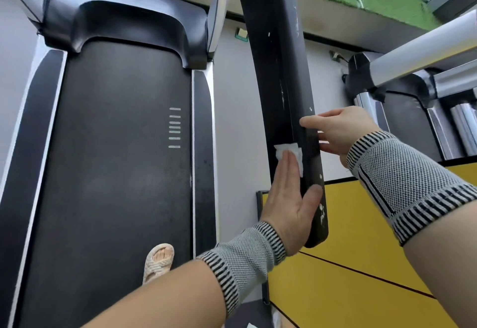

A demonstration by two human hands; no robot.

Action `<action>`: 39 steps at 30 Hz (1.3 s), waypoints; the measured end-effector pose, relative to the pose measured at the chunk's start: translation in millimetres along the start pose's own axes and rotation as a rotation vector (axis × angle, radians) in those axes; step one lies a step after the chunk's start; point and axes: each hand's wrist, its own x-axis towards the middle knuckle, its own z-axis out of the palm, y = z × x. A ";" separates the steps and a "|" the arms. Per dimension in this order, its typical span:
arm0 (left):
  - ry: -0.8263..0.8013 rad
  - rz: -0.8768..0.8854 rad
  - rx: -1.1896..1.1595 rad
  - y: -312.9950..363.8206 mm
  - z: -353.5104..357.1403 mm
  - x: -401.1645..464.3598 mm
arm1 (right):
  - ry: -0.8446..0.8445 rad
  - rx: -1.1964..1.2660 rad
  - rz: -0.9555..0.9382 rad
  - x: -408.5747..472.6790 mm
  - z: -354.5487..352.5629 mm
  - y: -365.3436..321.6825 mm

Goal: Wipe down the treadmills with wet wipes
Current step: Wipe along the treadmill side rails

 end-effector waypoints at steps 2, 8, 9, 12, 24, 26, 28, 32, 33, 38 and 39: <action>0.060 -0.010 -0.044 -1.2 -7.3 23.9 | -0.017 0.042 0.020 -0.5 0.1 -4.2; 0.074 -0.054 -0.139 -5.5 -23.9 56.7 | 0.035 0.039 -0.044 3.3 3.8 -13.4; 0.063 -0.069 -0.171 -9.5 -19.0 48.2 | 0.043 0.016 -0.060 4.8 4.0 -14.6; 0.061 -0.039 -0.237 -13.3 -15.9 44.6 | 0.054 -0.061 -0.108 12.2 2.8 -19.4; 0.140 -0.037 -0.339 -27.8 -33.2 99.9 | 0.057 -0.100 -0.153 21.4 4.7 -33.9; 0.155 -0.104 -0.339 -25.9 -48.6 124.5 | 0.067 -0.115 -0.169 20.5 6.5 -33.7; 0.161 -0.104 -0.315 -22.8 -51.6 130.6 | 0.077 -0.125 -0.185 21.1 7.7 -32.3; 0.126 -0.005 -0.303 -19.5 -30.0 78.8 | 0.050 -0.129 -0.175 25.3 6.2 -29.2; 0.107 0.004 -0.285 -22.1 -27.7 71.3 | 0.046 -0.127 -0.166 25.7 5.7 -29.4; 0.110 0.014 -0.260 -3.1 -50.7 104.0 | 0.039 -0.117 -0.148 27.7 4.3 -29.7; 0.124 0.008 -0.277 2.5 -50.0 104.1 | 0.044 -0.121 -0.147 27.2 4.5 -29.6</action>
